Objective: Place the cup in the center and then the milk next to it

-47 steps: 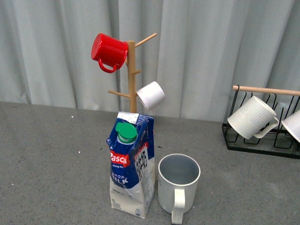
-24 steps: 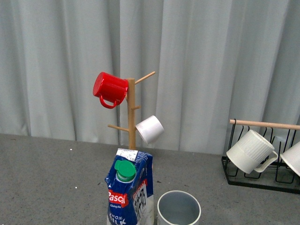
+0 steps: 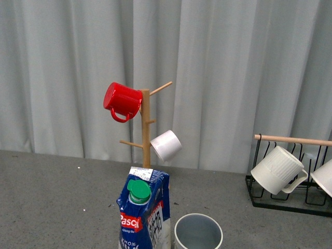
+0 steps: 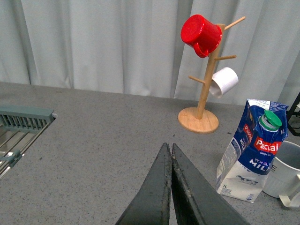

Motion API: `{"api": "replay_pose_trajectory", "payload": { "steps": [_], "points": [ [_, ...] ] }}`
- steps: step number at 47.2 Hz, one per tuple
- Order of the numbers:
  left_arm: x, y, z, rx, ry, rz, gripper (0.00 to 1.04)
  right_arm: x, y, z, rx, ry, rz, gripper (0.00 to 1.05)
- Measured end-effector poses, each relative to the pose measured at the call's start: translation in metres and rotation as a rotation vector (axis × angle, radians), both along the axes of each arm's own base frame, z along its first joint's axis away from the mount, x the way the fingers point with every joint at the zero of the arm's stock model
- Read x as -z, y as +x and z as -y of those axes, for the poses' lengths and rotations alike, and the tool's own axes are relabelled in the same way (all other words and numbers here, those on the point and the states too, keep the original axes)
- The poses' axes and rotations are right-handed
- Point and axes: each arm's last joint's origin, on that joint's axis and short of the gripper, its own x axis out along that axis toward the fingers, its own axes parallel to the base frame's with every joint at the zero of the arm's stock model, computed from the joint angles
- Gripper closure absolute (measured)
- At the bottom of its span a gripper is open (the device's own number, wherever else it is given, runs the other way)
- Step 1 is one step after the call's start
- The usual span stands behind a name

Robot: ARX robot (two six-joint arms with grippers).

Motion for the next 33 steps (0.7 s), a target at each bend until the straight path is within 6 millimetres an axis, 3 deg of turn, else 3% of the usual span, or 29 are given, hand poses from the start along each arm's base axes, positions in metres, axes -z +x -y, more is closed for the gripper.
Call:
{"api": "replay_pose_trajectory", "payload": {
  "steps": [4,14,26,33],
  "points": [
    [0.0000,0.0000,0.0000,0.000,0.000,0.000,0.99,0.0000,0.0000,0.0000,0.000,0.000,0.000,0.09],
    [0.0000,0.0000,0.0000,0.000,0.000,0.000,0.63,0.0000,0.0000,0.0000,0.000,0.000,0.000,0.09],
    [0.0000,0.0000,0.0000,0.000,0.000,0.000,0.06,0.0000,0.0000,0.0000,0.000,0.000,0.000,0.09],
    [0.0000,0.0000,0.0000,0.000,0.002,0.000,0.07,0.0000,0.0000,0.0000,0.000,0.000,0.000,0.09]
  ]
}}
